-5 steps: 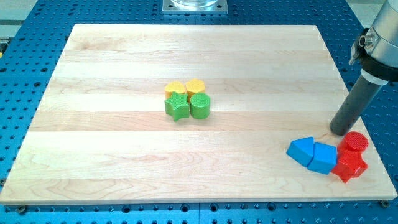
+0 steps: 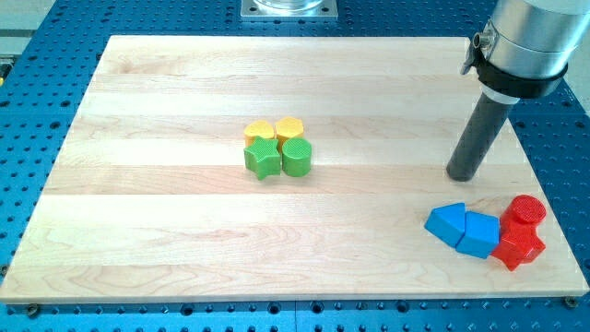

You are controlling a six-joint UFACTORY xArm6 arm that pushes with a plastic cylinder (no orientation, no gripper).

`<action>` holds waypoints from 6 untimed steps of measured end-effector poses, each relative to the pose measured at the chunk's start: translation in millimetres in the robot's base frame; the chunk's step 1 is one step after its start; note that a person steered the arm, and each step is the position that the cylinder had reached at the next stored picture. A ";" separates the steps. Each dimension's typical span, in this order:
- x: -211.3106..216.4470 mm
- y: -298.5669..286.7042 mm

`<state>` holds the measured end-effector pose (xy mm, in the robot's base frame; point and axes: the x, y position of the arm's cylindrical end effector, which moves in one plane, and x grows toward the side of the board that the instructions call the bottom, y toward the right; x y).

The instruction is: Keep arm above triangle

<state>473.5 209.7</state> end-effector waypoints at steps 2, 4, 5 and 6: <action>0.0 -9.5; 0.0 -10.6; 0.0 -10.2; -7.4 45.3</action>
